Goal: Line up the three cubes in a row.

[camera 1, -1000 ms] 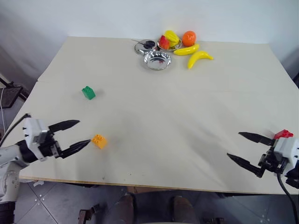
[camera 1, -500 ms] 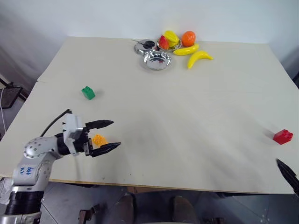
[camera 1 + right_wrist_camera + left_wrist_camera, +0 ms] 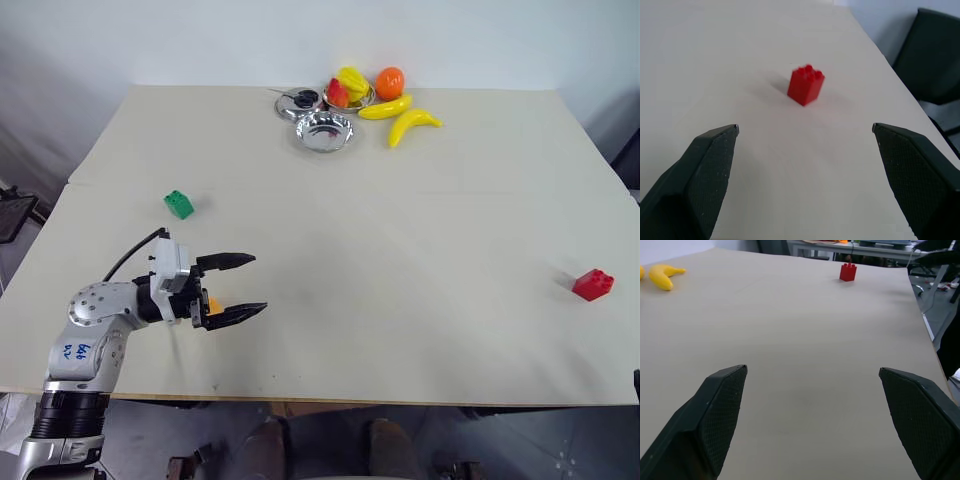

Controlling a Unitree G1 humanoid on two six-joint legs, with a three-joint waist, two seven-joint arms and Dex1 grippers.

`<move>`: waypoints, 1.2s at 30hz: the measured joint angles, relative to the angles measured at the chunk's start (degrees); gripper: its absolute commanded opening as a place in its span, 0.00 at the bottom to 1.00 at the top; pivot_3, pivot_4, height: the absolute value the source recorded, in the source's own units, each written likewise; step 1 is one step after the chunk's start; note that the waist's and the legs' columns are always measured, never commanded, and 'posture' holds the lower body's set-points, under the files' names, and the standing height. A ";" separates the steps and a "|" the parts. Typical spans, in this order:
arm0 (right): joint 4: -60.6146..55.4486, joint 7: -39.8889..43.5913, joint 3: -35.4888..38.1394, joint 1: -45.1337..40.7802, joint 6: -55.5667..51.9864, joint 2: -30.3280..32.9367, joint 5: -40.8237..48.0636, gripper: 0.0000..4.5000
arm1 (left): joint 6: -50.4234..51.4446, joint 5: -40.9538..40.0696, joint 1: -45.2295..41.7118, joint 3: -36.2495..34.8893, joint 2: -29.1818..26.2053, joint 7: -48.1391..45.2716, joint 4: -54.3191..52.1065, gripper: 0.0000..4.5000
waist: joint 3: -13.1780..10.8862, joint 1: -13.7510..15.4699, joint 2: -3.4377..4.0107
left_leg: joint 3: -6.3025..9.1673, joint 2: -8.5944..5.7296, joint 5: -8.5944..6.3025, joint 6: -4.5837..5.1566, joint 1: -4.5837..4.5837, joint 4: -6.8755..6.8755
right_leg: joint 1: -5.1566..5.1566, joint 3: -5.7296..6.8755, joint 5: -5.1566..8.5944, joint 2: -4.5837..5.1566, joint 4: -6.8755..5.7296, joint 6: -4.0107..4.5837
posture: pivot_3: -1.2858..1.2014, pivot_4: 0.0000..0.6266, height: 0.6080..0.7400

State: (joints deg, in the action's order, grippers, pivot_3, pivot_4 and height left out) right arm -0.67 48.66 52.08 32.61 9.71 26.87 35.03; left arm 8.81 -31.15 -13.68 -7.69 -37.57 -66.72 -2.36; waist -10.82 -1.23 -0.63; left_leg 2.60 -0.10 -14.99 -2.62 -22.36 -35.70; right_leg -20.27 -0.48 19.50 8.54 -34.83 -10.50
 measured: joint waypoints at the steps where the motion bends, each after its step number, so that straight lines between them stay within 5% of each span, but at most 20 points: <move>1: -0.42 -0.28 0.01 0.03 -1.16 1.23 0.32 1.00 | 0.25 -0.03 -0.01 -0.01 0.00 0.19 -0.54 1.00 | 0.00 0.07 0.00 | 0.00 0.00 0.00 0.00 0.00 0.00 | 0.00 0.00 0.00 0.00 0.00 0.00 | 0.52 0.24 1.00; 6: -1.01 1.21 -0.07 1.50 -7.08 8.09 0.21 1.00 | 2.72 -0.92 0.82 -0.40 0.00 2.11 -5.45 1.00 | 0.01 0.79 0.01 | -0.03 0.00 -0.01 0.01 -0.01 -0.02 | 0.01 -0.01 0.00 0.00 0.06 0.00 | 0.52 0.24 1.00; 9: 1.80 4.12 -0.63 1.32 -13.62 17.83 -0.61 1.00 | 3.30 -1.07 2.73 -1.09 0.63 4.23 -8.21 1.00 | 0.05 0.87 0.09 | -0.21 0.01 -0.07 0.12 0.01 -0.14 | 0.03 -0.06 -0.02 0.02 0.10 -0.04 | 0.52 0.24 1.00; 15: 19.60 7.38 -11.01 -19.58 -17.94 36.47 -7.39 1.00 | 4.53 -1.59 5.61 -1.37 1.22 6.69 -12.77 1.00 | 0.03 0.66 0.12 | -0.20 0.04 -0.14 0.20 0.08 -0.30 | 0.20 -0.02 -0.03 0.00 0.19 -0.04 | 0.52 0.24 1.00; 25: 44.64 19.95 -33.83 -47.95 -14.49 39.26 -18.92 1.00 | 5.51 -2.33 5.58 -1.43 1.03 8.07 -14.15 1.00 | 0.01 1.00 0.18 | -0.15 -0.05 -0.11 0.00 -0.27 -0.38 | -0.01 0.02 -0.03 0.02 0.28 -0.05 | 0.52 0.24 1.00; 36: 62.40 22.28 -43.89 -63.87 -4.61 40.54 -30.22 1.00 | 6.01 -2.40 6.49 -3.01 0.28 8.37 -15.24 1.00 | -0.01 0.75 0.22 | -0.23 -0.02 -0.09 -0.06 -0.33 -0.40 | -0.16 0.01 -0.02 0.01 0.21 -0.05 | 0.52 0.24 1.00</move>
State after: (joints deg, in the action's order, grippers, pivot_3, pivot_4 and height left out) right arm 61.73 70.93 8.19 -31.26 5.10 67.41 4.81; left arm 14.82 -33.55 -7.20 -10.70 -37.29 -58.34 -17.59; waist -10.83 -0.48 -0.40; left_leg 2.36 -0.12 -15.08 -2.68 -22.69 -36.10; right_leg -20.42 -0.48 19.48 8.55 -34.61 -10.55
